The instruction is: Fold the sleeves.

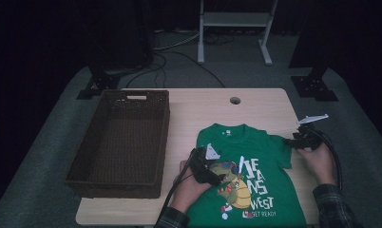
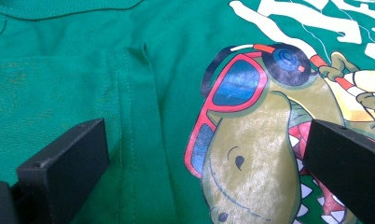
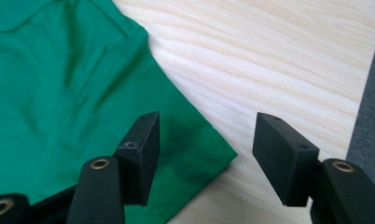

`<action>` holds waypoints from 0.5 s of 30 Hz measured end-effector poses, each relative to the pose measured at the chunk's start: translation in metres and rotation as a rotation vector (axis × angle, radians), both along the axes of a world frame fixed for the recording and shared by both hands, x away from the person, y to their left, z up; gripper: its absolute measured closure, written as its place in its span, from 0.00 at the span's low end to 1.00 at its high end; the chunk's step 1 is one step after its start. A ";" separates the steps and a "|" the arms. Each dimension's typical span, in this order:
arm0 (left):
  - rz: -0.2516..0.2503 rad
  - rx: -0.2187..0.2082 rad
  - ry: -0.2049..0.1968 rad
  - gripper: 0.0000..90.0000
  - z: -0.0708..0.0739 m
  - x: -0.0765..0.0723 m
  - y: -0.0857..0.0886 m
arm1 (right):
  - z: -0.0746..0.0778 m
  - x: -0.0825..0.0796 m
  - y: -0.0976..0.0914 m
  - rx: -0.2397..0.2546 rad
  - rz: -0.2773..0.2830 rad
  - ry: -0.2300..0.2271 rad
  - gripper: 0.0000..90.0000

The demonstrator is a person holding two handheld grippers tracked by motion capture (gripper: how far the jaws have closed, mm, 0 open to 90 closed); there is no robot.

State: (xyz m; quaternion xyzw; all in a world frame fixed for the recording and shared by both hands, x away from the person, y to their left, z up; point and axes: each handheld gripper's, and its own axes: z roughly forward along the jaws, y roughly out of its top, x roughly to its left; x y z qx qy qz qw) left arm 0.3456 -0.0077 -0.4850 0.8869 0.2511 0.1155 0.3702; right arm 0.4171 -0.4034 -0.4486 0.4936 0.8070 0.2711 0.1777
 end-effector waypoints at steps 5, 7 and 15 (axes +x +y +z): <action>0.000 0.000 0.000 0.00 0.000 0.000 0.000 | -0.005 0.002 -0.001 -0.010 -0.015 0.011 0.52; 0.000 0.000 0.000 0.00 0.000 0.000 0.000 | -0.007 0.002 -0.001 -0.013 -0.016 0.012 0.53; -0.001 0.001 -0.001 0.00 0.000 0.000 0.000 | -0.018 -0.002 -0.010 0.054 -0.043 0.013 0.68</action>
